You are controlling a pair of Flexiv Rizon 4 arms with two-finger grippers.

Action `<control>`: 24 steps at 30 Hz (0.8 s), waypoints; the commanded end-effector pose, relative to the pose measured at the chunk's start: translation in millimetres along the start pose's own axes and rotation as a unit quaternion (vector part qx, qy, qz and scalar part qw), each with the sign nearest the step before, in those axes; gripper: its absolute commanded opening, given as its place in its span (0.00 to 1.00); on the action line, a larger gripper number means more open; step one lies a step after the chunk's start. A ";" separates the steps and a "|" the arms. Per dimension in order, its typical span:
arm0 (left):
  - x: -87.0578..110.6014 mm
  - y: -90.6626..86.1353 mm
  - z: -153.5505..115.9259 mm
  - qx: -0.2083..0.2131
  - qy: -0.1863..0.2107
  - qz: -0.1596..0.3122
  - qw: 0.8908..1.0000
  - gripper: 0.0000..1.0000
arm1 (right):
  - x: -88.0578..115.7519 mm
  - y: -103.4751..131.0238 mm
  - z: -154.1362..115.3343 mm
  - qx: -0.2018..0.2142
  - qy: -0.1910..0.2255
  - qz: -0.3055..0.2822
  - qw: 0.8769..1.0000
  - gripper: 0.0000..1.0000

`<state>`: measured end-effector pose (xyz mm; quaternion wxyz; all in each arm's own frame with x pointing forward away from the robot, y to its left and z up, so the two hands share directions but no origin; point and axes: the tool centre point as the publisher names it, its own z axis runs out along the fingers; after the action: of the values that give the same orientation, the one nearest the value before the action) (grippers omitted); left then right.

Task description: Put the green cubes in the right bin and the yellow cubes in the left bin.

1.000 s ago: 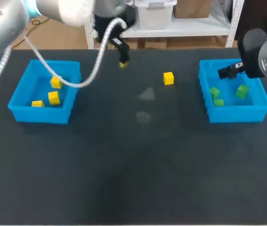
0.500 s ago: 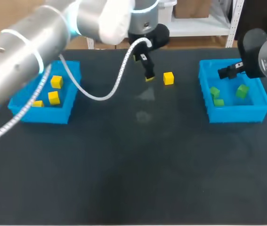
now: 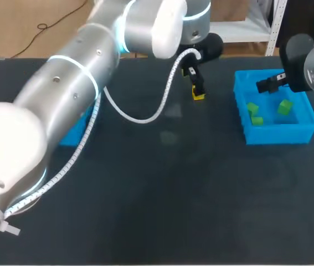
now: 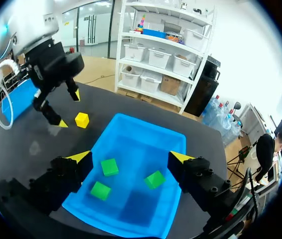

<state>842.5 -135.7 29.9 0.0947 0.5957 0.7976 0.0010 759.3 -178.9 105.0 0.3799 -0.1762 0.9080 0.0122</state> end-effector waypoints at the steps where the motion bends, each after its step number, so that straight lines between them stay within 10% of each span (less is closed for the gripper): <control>1: -23.4 7.8 9.0 0.023 0.061 0.006 0.998 1.00 | 1.3 0.4 0.9 0.001 -0.004 0.000 1.000 1.00; 24: -37.5 8.3 45.4 0.020 0.102 0.010 0.994 1.00 | 1.3 0.4 0.9 0.001 -0.004 0.000 1.000 1.00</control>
<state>851.4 -163.6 -3.9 0.1368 0.6014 0.7871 0.0027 759.3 -178.9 105.0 0.3799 -0.1762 0.9080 0.0122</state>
